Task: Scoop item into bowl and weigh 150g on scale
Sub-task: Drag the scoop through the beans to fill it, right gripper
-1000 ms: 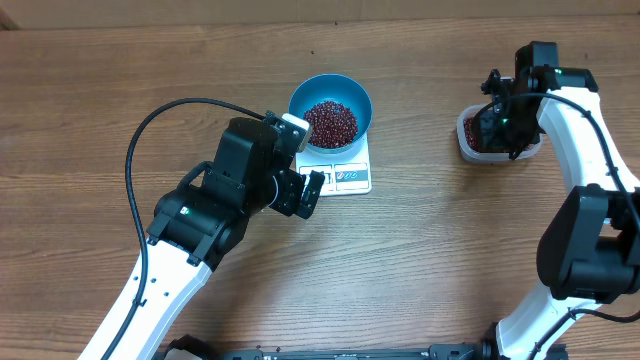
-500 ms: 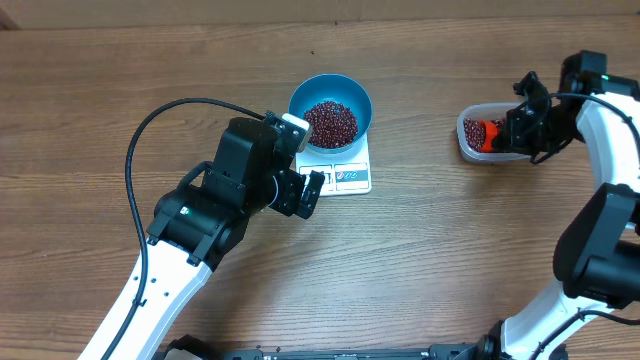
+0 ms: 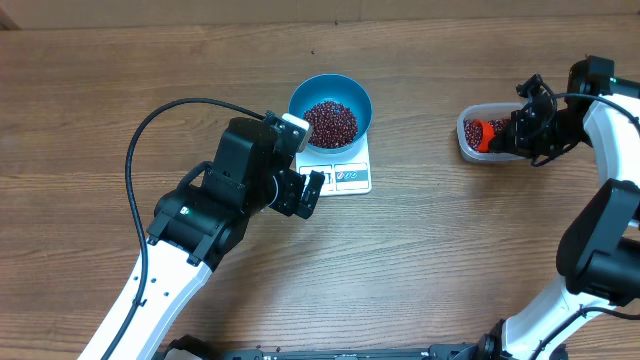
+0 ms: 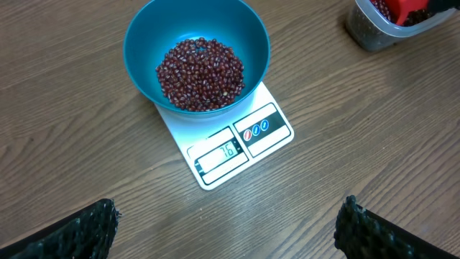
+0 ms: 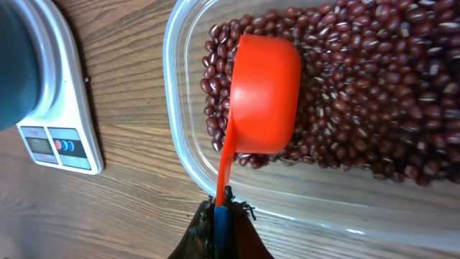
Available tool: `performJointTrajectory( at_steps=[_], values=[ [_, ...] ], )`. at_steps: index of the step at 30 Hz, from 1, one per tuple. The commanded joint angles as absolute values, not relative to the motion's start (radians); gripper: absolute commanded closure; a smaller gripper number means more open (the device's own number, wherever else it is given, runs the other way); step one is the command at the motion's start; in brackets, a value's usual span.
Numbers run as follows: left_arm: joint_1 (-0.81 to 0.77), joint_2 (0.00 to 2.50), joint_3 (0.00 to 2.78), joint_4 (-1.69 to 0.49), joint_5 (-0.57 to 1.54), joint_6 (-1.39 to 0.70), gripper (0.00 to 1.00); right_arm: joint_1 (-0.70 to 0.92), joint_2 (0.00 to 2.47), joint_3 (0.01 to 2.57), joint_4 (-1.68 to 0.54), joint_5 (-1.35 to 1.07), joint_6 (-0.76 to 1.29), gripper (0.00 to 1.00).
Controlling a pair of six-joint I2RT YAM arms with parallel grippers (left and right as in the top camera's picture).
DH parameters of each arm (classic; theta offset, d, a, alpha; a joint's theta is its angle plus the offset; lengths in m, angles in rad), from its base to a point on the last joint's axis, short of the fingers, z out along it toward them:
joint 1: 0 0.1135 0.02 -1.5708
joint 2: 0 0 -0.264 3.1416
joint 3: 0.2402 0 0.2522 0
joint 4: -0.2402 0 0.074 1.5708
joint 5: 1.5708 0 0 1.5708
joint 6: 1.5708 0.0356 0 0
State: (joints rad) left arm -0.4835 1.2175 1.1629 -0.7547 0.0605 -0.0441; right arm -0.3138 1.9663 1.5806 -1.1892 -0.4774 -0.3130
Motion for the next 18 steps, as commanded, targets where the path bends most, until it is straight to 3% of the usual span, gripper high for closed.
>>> performJointTrajectory(
  at_steps=[1, 18],
  values=[
    [-0.478, 1.222, 1.153, -0.751, 0.068, -0.022, 0.01, -0.312, 2.014, 1.571, -1.192, -0.538, -0.323, 0.96],
    [-0.478, 1.222, 1.153, -0.751, 0.068, -0.022, 0.01, -0.361, 2.02, 1.571, -1.19, -0.658, -0.324, 0.96]
  ],
)
